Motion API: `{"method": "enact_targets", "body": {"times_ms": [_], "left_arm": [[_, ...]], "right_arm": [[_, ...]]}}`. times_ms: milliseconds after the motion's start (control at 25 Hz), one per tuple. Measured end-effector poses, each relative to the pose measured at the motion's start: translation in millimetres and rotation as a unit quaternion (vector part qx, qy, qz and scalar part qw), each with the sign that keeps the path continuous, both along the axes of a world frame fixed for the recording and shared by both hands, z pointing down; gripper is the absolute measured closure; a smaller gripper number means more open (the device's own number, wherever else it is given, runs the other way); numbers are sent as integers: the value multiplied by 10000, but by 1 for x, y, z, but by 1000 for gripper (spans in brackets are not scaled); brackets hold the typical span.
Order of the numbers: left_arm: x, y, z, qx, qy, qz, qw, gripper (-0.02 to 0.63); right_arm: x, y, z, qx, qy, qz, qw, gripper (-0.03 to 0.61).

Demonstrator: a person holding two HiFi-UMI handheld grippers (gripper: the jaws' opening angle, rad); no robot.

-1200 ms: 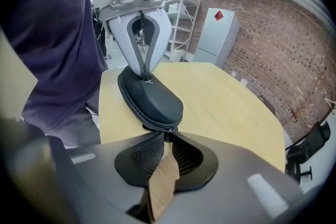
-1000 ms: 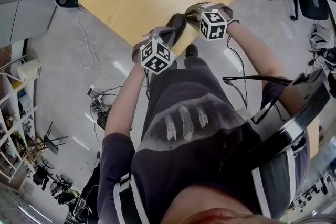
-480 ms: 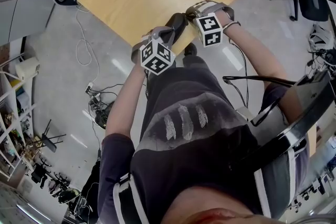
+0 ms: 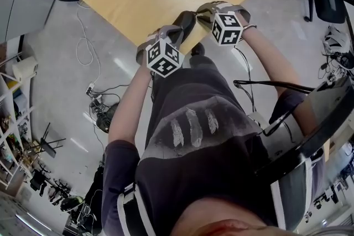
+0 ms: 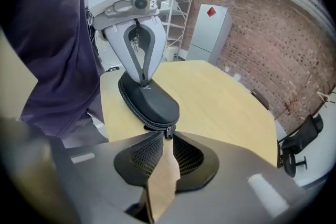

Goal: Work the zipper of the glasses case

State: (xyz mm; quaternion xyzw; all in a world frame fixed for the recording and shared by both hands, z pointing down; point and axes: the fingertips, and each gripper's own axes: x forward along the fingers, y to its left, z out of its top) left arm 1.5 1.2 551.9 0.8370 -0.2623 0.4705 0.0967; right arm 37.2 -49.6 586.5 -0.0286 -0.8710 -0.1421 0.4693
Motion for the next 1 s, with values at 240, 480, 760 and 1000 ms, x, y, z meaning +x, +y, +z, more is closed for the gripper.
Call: {"method": "enact_targets", "body": {"times_ms": [240, 480, 760, 1000], "left_arm": [[-3, 4, -3, -41, 15, 26, 10000, 614], [3, 5, -1, -44, 34, 13, 10000, 614], [1, 4, 0, -74, 40, -168, 9998, 614], [5, 3, -1, -139, 7, -225, 9996, 614]], "right_arm": [[-6, 5, 10, -7, 59, -160, 9999, 509], [-4, 4, 10, 719, 26, -313, 9969, 555], [-4, 1, 6, 1155, 340, -251, 9924, 575], [3, 2, 5, 592, 557, 87, 9967, 579]]}}
